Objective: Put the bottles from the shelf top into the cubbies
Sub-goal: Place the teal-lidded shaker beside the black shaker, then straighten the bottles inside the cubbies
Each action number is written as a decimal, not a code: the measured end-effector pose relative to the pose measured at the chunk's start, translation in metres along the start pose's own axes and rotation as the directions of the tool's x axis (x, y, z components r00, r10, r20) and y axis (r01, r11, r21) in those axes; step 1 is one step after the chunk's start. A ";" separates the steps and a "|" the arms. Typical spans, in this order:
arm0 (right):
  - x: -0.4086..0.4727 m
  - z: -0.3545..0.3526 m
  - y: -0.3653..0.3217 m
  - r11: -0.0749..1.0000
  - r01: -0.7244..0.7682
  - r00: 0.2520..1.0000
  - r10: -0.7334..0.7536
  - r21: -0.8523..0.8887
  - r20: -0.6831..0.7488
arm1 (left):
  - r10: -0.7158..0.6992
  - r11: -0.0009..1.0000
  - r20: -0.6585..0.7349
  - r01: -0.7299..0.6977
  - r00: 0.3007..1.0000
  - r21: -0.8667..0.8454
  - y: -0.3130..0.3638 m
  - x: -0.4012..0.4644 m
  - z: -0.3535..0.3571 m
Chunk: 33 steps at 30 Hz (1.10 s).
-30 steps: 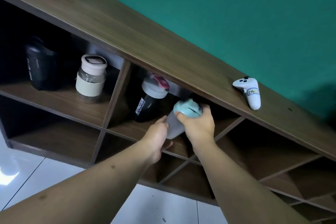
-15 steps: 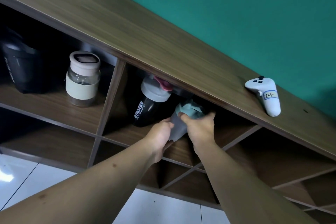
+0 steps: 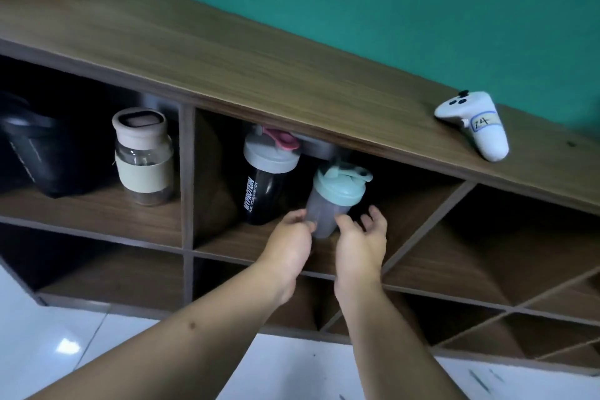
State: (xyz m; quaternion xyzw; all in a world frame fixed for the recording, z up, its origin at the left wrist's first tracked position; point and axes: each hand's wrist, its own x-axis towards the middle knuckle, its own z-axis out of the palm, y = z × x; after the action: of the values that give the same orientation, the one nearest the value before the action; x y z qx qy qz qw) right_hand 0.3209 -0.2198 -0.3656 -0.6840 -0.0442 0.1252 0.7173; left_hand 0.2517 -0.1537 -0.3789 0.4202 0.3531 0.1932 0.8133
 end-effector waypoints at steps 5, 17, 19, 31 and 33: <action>-0.002 -0.010 0.008 0.998 -0.025 0.991 0.032 -0.057 0.130 | 0.075 0.995 0.010 -0.075 0.997 0.066 -0.012 -0.026 -0.009; 0.019 -0.017 0.015 0.985 -0.083 0.962 0.118 -0.148 0.247 | 0.116 0.993 -0.020 -0.116 0.993 0.016 0.001 0.015 0.012; 0.023 -0.016 0.017 0.987 -0.090 0.962 0.121 -0.133 0.246 | 0.118 0.992 -0.008 -0.118 0.993 0.037 0.002 0.019 0.018; 0.027 -0.017 0.016 0.986 -0.106 0.946 0.139 -0.125 0.294 | 0.121 0.992 -0.001 -0.121 0.993 0.028 0.004 0.012 0.036; 0.027 -0.017 0.017 0.986 -0.107 0.944 0.142 -0.130 0.298 | 0.108 0.994 0.002 -0.108 0.994 0.001 0.005 0.014 0.037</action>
State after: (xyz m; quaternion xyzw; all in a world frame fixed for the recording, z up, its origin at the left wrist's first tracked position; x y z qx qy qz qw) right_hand 0.3492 -0.2296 -0.3860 -0.6970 -0.1185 0.2719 0.6528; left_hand 0.2878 -0.1626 -0.3660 0.4392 0.3291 0.2362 0.8019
